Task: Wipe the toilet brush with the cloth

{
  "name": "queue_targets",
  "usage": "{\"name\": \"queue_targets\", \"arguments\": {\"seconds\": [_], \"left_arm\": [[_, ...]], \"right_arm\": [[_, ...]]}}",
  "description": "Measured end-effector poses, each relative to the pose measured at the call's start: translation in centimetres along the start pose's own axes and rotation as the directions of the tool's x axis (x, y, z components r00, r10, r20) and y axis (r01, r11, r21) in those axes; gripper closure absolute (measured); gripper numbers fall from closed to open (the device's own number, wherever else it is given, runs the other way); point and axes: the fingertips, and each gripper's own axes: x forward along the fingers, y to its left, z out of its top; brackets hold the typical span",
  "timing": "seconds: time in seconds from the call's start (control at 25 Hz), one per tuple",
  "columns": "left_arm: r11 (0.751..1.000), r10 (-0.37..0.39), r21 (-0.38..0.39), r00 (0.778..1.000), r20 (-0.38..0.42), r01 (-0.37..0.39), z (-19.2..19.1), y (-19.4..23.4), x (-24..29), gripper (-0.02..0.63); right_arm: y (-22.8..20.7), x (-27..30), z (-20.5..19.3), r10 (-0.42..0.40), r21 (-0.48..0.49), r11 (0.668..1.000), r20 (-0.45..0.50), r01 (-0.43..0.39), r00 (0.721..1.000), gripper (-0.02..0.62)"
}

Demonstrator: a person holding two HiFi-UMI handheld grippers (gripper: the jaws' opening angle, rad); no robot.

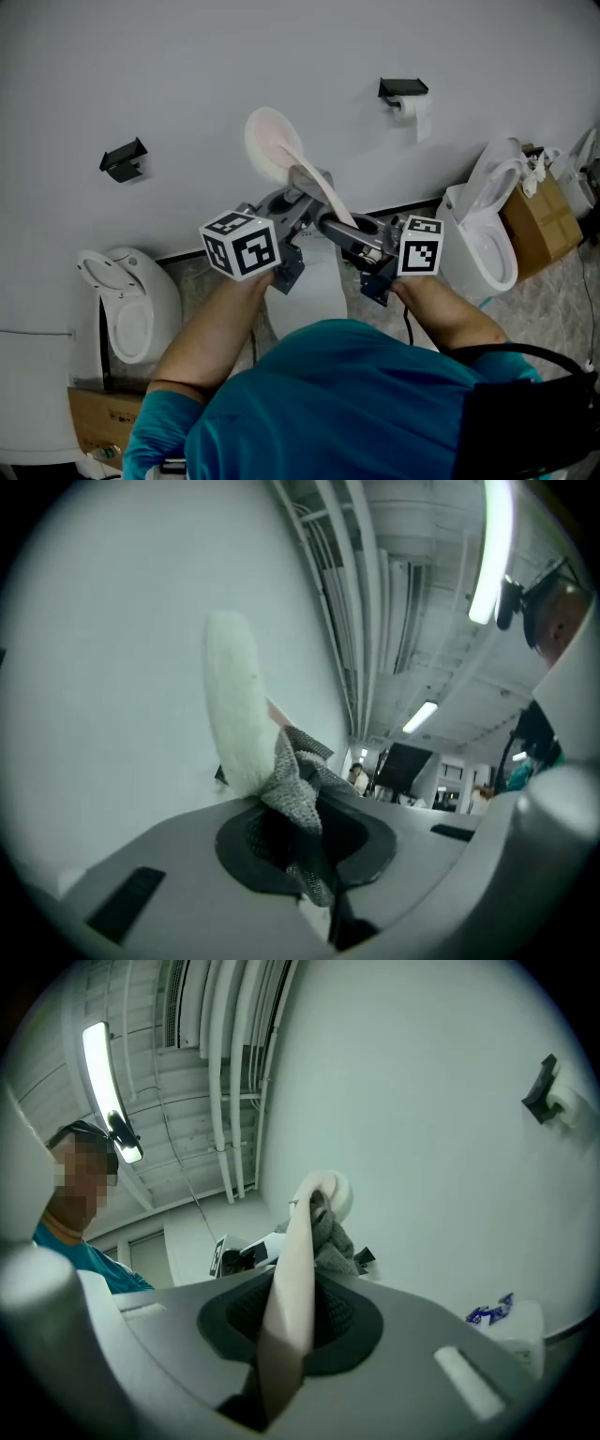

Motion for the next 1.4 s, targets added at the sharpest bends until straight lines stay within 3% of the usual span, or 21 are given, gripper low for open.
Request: {"name": "queue_targets", "arguments": {"seconds": [0.08,0.16,0.24,0.32,0.44,0.52,0.6,0.72,0.84,1.0,1.24,1.4], "left_arm": [[0.983,0.016,0.184,0.999,-0.045,-0.007,-0.5,-0.6,0.0,0.569],[0.919,0.051,0.395,0.995,-0.091,-0.011,-1.1,-1.0,0.1,0.569],[0.856,0.071,0.516,0.988,-0.137,0.010,-1.7,-1.0,0.0,0.570],[0.810,0.071,0.584,0.981,-0.183,0.050,-2.4,-1.1,-0.2,0.571],[0.703,0.067,0.700,0.969,-0.239,0.125,-3.4,-2.1,-0.7,0.571],[0.648,0.057,0.742,0.961,-0.271,0.171,-3.7,-2.9,-1.1,0.571],[0.611,0.112,0.777,0.956,-0.271,0.149,-3.0,-2.5,-1.7,0.571],[0.557,0.283,0.830,0.935,-0.212,0.020,-0.1,0.4,-3.0,0.571],[0.536,0.409,0.842,0.892,-0.192,-0.065,2.3,3.2,-3.4,0.571],[0.535,0.475,0.840,0.855,-0.207,-0.094,2.6,4.1,-2.9,0.571],[0.583,0.423,0.812,0.859,-0.288,-0.015,-1.0,2.3,-1.7,0.571],[0.576,0.382,0.813,0.854,-0.352,0.077,-3.3,0.7,-1.1,0.571]], "right_arm": [[-0.4,-0.2,0.1,-0.013,0.014,1.000,0.001,0.013,1.000,0.543],[-1.1,-0.4,-0.1,-0.033,0.025,0.999,-0.008,0.033,0.999,0.545],[-1.4,-0.6,-0.5,-0.045,0.020,0.999,-0.022,0.046,0.999,0.545],[-1.5,-0.6,-0.8,-0.054,0.003,0.999,-0.034,0.054,0.998,0.545],[-1.9,-0.5,-1.1,-0.077,-0.022,0.997,-0.057,0.076,0.995,0.545],[-2.4,-0.8,-1.2,-0.100,-0.028,0.995,-0.064,0.098,0.993,0.545],[-2.9,-1.1,-1.2,-0.132,-0.050,0.990,-0.071,0.129,0.989,0.545],[-3.3,-1.2,-1.6,-0.188,-0.120,0.977,-0.097,0.176,0.977,0.545],[-2.9,-0.9,-1.7,-0.207,-0.187,0.965,-0.124,0.182,0.970,0.545],[-2.6,-0.5,-2.0,-0.246,-0.276,0.941,-0.154,0.197,0.957,0.551],[-2.6,-0.4,-2.1,-0.296,-0.343,0.912,-0.171,0.224,0.940,0.554],[-3.0,-0.5,-2.2,-0.350,-0.435,0.867,-0.187,0.243,0.918,0.554]]}}
